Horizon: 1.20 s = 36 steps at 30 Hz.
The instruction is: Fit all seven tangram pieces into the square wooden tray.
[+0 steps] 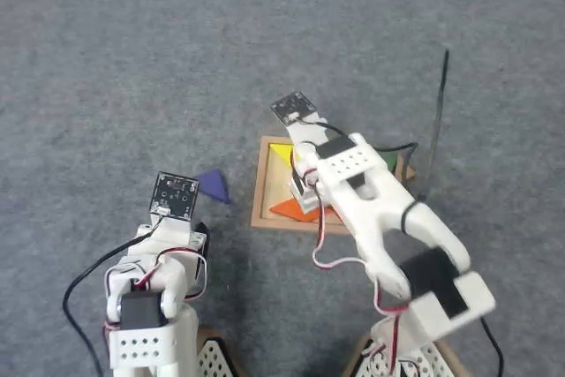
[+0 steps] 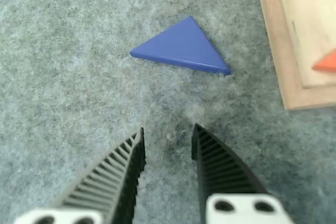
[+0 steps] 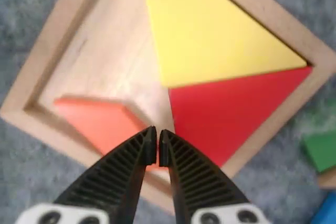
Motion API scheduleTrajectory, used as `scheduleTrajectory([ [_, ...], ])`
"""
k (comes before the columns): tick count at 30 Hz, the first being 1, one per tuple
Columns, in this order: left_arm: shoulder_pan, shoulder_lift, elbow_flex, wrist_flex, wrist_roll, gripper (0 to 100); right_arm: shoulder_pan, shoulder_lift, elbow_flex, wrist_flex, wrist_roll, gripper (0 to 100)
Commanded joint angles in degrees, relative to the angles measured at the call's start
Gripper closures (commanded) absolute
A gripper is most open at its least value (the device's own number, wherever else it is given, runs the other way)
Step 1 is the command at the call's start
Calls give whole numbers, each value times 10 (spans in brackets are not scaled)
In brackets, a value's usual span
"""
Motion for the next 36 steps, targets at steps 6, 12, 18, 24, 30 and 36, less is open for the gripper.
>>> scheduleTrajectory([
  [6, -4, -11, -8, 3, 5, 859, -35, -94, -36, -22, -7, 969],
  [12, -4, -11, -8, 3, 5, 859, -124, 0, -79, -22, -4, 971],
  [18, -4, -11, -8, 3, 5, 859, -151, 44, -83, -27, -4, 972],
  [24, -4, -11, -8, 3, 5, 859, -111, 47, -84, -29, -5, 972],
  [30, -4, -11, -8, 3, 5, 859, -67, 47, -83, -34, -6, 972],
  [36, -4, -11, -8, 3, 5, 859, -65, 37, -76, -31, -7, 972],
])
